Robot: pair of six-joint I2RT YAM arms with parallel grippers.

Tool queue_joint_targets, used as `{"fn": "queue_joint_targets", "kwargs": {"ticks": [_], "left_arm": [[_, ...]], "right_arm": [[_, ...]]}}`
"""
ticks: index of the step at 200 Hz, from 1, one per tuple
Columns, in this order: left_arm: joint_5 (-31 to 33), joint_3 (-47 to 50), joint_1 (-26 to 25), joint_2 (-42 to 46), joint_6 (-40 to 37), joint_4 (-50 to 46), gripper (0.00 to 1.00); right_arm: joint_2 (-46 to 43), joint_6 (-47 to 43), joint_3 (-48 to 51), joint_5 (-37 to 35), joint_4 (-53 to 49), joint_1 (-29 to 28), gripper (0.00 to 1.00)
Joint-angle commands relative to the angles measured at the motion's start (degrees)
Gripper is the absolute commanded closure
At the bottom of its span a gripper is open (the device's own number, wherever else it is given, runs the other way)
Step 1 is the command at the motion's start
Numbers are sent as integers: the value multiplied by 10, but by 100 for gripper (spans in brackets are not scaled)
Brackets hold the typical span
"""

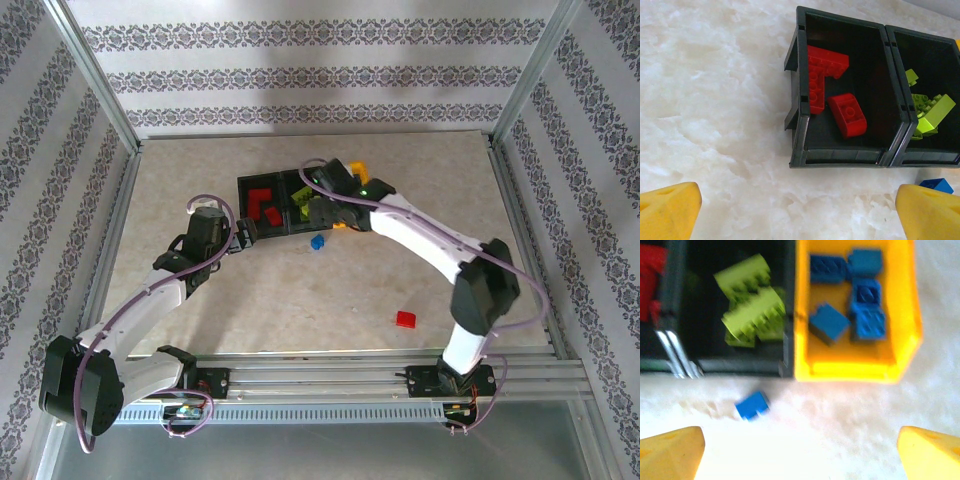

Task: Sort the legos into containers by color
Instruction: Pick up the lego from the bottom-right of the table.

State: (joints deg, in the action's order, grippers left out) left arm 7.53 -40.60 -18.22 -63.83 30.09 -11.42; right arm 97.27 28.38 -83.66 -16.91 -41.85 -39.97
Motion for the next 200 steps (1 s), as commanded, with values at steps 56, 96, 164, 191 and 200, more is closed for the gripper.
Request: {"fn": "queue_joint_targets", "kwargs": {"ticks": [56,96,164,191,200], "left_arm": [[-16,4,15,-4,0,-2,0],[-22,8,15,-7,1,-3,0],[-25,9,15,-15,3,3,0],[-27,10,16,-21,7,9,0],[-28,10,16,-22,8,11,0]], "right_arm": [[-222,256,279,64,-62,-23,2],[-298,370,355,82,-93,-68,2],[-397,518,481,108,-86,-117,3],[-400,541,503,115,-77,-123,3],[-399,545,511,119,-67,-123,3]]}}
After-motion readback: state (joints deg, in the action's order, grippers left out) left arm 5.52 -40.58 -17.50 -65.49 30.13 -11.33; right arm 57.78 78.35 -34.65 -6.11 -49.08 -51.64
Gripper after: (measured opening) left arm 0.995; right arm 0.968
